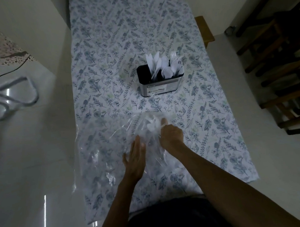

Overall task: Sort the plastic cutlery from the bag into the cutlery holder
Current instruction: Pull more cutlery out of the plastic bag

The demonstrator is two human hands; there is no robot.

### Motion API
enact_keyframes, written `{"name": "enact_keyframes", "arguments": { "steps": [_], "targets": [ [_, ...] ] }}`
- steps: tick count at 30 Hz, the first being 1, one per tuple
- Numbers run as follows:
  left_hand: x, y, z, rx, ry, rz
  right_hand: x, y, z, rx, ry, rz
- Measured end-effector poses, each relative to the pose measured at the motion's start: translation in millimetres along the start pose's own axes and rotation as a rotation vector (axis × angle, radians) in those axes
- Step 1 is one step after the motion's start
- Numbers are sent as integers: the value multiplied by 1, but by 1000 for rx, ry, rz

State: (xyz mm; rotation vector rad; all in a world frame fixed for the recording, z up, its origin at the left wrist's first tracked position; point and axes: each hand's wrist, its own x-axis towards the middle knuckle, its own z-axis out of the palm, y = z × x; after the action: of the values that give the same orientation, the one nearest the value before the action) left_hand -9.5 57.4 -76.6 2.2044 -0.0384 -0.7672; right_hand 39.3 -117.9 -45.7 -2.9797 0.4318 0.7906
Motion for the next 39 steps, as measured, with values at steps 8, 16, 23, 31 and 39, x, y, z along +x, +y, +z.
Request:
{"name": "enact_keyframes", "arguments": {
  "steps": [8,16,23,31,39],
  "targets": [
    [43,-9,-25,240,7,36,8,59,4,25,-65,-78],
    [107,-3,-73,529,32,125,-5,95,17,174,-59,-94],
    [144,14,-130,854,-109,287,-22,116,39,401,-112,101],
    [108,-4,-112,900,95,52,-19,107,37,445,-79,209],
    [51,-44,-51,691,174,-168,-7,51,34,392,40,239]
  ]
}}
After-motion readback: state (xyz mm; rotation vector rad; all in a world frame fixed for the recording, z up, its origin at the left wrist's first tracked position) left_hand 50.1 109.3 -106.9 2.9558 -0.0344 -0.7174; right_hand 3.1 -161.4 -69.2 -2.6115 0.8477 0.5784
